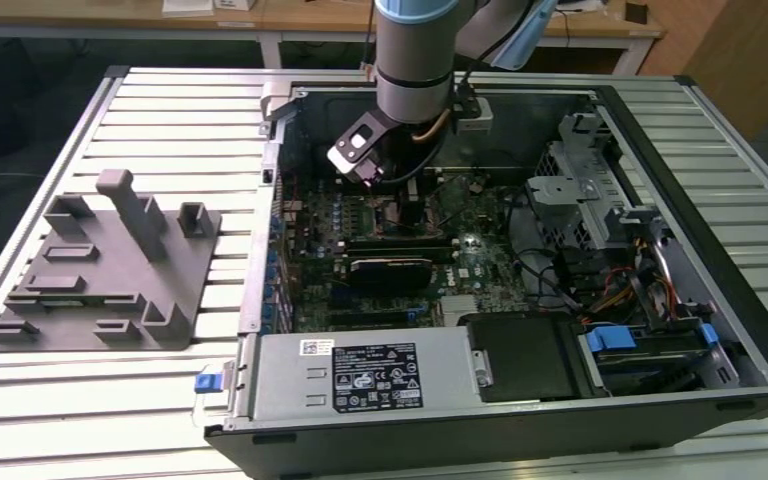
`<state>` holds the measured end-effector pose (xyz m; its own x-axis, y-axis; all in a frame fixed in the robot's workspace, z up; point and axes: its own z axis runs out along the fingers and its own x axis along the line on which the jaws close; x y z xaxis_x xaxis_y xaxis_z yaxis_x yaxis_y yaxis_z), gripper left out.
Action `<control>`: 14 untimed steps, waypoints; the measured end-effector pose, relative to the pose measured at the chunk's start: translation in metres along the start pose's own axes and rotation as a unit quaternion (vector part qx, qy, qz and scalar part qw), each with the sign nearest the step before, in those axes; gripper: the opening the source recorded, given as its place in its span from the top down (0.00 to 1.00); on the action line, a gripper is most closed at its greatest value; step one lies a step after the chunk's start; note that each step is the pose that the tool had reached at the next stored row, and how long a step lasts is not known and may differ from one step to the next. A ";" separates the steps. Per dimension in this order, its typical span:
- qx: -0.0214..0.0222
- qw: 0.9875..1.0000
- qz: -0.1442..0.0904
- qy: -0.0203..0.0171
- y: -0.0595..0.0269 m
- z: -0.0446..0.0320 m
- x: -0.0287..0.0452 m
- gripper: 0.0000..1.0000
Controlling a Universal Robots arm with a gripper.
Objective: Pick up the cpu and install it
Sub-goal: 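Place the cpu into insertion slot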
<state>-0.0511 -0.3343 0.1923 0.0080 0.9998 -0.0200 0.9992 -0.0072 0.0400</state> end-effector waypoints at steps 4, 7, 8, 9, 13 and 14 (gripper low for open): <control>0.000 1.000 0.000 0.000 -0.0001 0.0007 0.0000 0.46; 0.000 1.000 0.000 0.000 -0.0001 0.0010 0.0000 0.46; 0.000 1.000 0.000 0.000 -0.0001 0.0011 0.0000 0.46; 0.000 1.000 0.000 0.000 0.0000 0.0012 0.0000 0.46; -0.001 1.000 0.000 0.000 0.0001 0.0017 0.0002 0.45; 0.000 1.000 0.000 0.001 0.0001 0.0018 0.0002 0.45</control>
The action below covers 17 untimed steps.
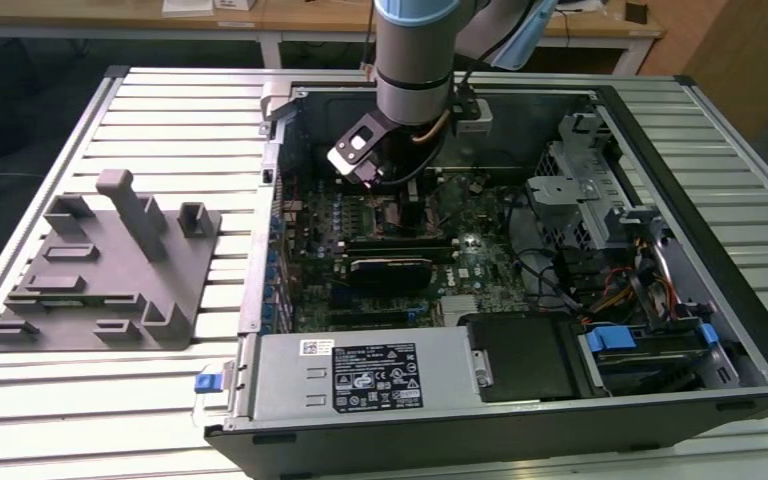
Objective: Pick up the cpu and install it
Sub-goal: 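Place the cpu into insertion slot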
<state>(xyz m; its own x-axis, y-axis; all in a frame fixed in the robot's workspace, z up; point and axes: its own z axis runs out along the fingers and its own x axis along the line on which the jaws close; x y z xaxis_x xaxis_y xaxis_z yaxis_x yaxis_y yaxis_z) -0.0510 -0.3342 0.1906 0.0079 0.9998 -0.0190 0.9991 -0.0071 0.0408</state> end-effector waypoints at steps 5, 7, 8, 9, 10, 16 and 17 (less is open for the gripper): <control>0.000 1.000 0.000 -0.001 -0.0001 -0.0006 -0.0002 0.39; 0.000 1.000 0.000 -0.001 0.0000 -0.0038 -0.0002 0.39; 0.000 1.000 0.000 0.000 0.0001 -0.0061 -0.0003 0.39; 0.000 1.000 0.000 0.000 0.0002 -0.0083 -0.0003 0.39; 0.000 1.000 0.000 0.000 0.0003 -0.0105 -0.0004 0.39; 0.000 1.000 0.000 0.000 0.0005 -0.0144 -0.0004 0.39; 0.000 1.000 0.000 0.000 0.0005 -0.0144 -0.0004 0.39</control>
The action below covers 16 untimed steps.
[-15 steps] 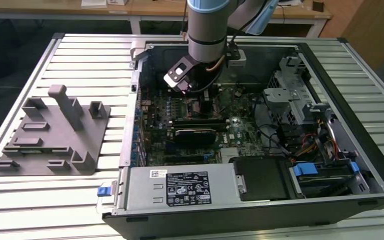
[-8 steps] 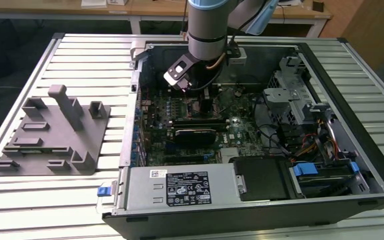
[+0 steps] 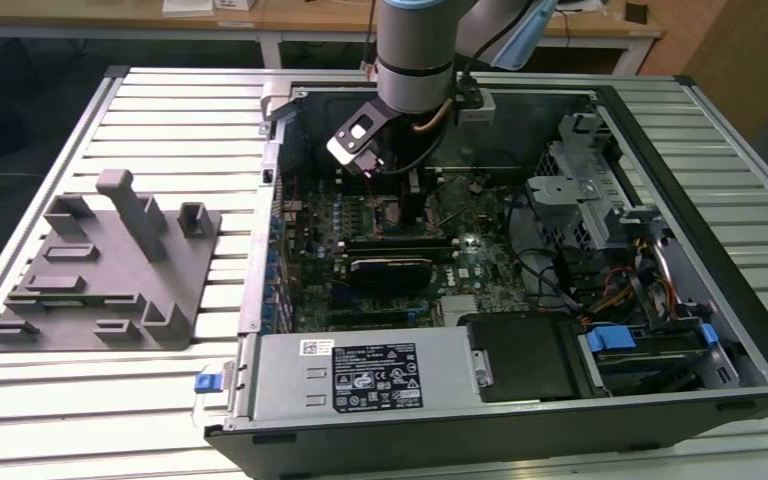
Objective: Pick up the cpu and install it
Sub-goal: 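Place the cpu into insertion slot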
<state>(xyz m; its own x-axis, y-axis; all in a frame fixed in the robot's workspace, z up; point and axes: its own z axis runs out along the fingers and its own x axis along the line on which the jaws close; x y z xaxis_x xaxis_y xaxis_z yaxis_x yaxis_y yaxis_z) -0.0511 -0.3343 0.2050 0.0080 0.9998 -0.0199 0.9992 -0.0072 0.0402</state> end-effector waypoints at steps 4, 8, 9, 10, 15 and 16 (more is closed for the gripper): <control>0.000 1.000 0.000 0.000 0.0000 0.0000 0.0000 0.47; 0.000 1.000 0.000 0.000 0.0000 0.0000 0.0000 0.59; 0.000 1.000 0.000 0.000 0.0000 0.0000 0.0000 0.65; 0.000 1.000 0.000 0.000 0.0000 0.0000 0.0000 0.71; 0.000 1.000 0.000 0.000 0.0000 0.0000 0.0000 0.88; 0.000 1.000 0.000 0.000 0.0000 0.0000 0.0000 0.89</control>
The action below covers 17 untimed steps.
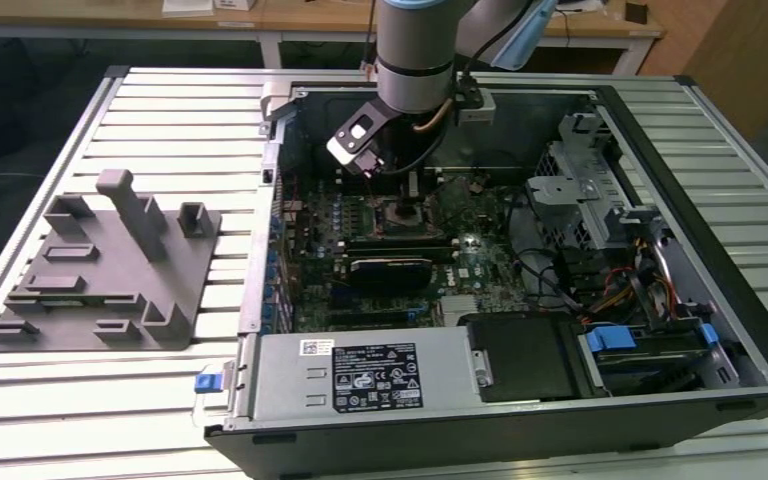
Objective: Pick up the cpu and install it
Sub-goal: 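Place the cpu into insertion slot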
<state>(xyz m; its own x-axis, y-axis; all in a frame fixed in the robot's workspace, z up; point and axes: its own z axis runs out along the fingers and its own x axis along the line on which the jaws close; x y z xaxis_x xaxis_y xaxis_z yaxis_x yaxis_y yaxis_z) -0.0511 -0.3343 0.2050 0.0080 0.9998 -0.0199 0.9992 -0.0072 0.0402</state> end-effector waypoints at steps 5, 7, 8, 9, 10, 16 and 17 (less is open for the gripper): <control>0.000 1.000 0.000 0.000 0.0000 0.0003 0.0000 0.89; 0.000 1.000 0.000 0.000 -0.0001 0.0024 0.0000 0.89; 0.000 1.000 0.000 0.000 -0.0001 0.0033 0.0000 0.89; 0.000 1.000 0.000 0.000 -0.0002 0.0035 0.0000 0.89; 0.000 1.000 0.000 0.000 -0.0002 0.0038 0.0000 0.89; 0.000 1.000 0.000 0.000 -0.0002 0.0055 0.0000 0.89; 0.000 1.000 0.000 0.000 -0.0003 0.0055 0.0000 0.89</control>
<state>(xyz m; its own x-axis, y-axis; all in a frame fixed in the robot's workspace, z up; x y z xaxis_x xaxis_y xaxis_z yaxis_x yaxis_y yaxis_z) -0.0511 -0.3344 0.1995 0.0080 0.9998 -0.0199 0.9992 -0.0072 0.0401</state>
